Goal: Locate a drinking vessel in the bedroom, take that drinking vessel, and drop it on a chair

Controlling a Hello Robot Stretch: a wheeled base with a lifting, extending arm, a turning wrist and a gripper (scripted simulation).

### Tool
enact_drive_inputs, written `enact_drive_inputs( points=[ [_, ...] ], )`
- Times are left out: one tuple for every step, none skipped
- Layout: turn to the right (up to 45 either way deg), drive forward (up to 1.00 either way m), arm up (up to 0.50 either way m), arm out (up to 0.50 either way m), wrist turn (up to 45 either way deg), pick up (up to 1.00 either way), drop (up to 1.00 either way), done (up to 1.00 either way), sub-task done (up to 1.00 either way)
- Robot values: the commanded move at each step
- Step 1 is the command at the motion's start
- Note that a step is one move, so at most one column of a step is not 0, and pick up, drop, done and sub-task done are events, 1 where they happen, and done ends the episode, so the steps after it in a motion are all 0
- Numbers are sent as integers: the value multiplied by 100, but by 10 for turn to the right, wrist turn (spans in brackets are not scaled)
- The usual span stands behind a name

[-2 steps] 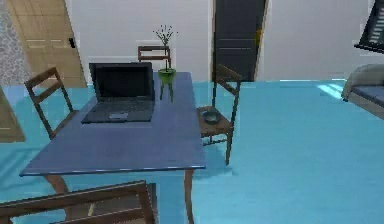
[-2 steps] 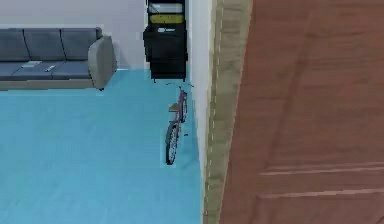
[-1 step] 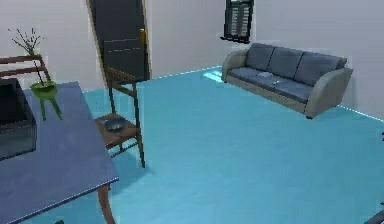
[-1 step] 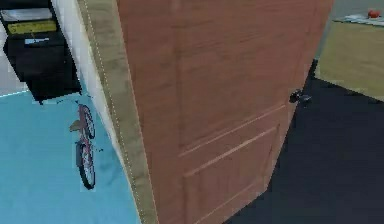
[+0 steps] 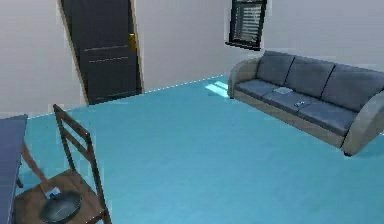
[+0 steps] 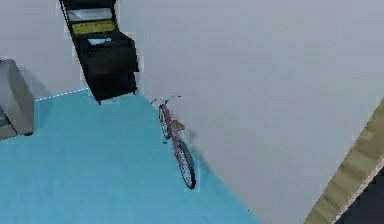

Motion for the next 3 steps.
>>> enact_drive_inputs(
  points=[
    [0,80,0,0,0,0,0,0,0],
    [-150,0,0,0,0,0,0,0,0],
    [0,45,0,0,0,0,0,0,0]
  ],
)
